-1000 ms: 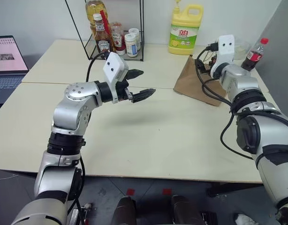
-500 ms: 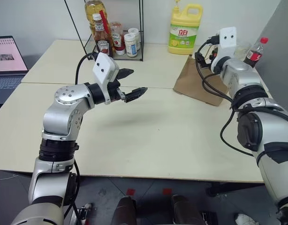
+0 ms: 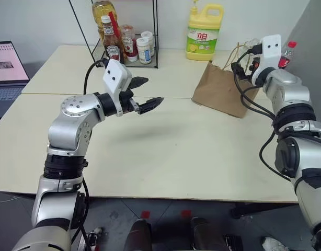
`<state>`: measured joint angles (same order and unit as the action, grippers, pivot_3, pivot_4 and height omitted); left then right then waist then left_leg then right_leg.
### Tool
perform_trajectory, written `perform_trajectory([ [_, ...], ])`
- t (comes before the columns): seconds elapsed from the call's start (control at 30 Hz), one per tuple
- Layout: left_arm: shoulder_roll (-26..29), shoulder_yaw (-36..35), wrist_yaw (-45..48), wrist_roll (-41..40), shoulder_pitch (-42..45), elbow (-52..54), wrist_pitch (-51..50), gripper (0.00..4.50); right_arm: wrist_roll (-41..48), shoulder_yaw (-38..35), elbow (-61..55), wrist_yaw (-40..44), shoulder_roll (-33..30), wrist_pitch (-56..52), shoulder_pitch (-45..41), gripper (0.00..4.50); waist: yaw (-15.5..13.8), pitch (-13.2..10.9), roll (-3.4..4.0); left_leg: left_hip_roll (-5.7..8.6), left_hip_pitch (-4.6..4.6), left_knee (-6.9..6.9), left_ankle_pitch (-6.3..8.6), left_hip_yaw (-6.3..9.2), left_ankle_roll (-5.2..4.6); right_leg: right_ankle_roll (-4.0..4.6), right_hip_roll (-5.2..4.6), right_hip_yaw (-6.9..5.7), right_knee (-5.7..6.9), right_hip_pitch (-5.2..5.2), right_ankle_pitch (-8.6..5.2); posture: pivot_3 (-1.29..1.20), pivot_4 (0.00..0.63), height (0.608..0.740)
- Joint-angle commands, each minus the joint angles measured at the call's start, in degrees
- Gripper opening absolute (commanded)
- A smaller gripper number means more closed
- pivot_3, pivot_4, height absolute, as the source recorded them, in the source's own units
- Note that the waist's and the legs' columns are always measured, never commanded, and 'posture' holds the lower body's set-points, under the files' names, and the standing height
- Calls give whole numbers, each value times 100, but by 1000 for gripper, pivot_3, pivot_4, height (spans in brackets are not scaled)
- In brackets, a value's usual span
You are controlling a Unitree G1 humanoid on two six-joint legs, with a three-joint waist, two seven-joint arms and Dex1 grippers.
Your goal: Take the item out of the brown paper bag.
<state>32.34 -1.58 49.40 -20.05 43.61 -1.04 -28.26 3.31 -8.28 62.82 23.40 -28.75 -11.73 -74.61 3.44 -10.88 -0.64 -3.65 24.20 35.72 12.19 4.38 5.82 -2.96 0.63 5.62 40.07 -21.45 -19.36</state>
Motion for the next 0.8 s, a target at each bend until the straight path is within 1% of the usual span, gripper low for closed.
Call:
perform_trajectory([
  [0.03,-4,18,49,16,252,-36,170,4478,61,-85,154,-34,55,81,-219,4500,0,0,0,0,0,2,0,0,0,0,0,0,0,1,0,0,150,740],
  [0.17,-4,30,74,21,328,-113,199,4478,139,-187,542,-166,212,151,-474,4500,8,0,0,0,0,1,0,0,0,0,0,0,2,-1,0,0,150,740],
  [0.3,12,31,68,10,305,-69,198,4478,124,-325,897,-584,334,341,-675,4500,14,-1,1,0,0,1,-2,0,3,0,-1,0,3,0,0,0,150,740],
  [0.63,47,9,13,-14,289,5,177,4478,110,-509,1203,-925,748,544,-1050,4500,46,-1,1,0,0,1,-1,0,2,0,-1,0,6,-1,0,0,150,740],
  [0.8,76,-28,-29,10,322,-28,202,4478,1,-489,1280,-1216,780,658,-1075,4500,45,-1,1,0,0,2,-1,0,2,1,-1,-1,7,0,0,0,150,740],
])
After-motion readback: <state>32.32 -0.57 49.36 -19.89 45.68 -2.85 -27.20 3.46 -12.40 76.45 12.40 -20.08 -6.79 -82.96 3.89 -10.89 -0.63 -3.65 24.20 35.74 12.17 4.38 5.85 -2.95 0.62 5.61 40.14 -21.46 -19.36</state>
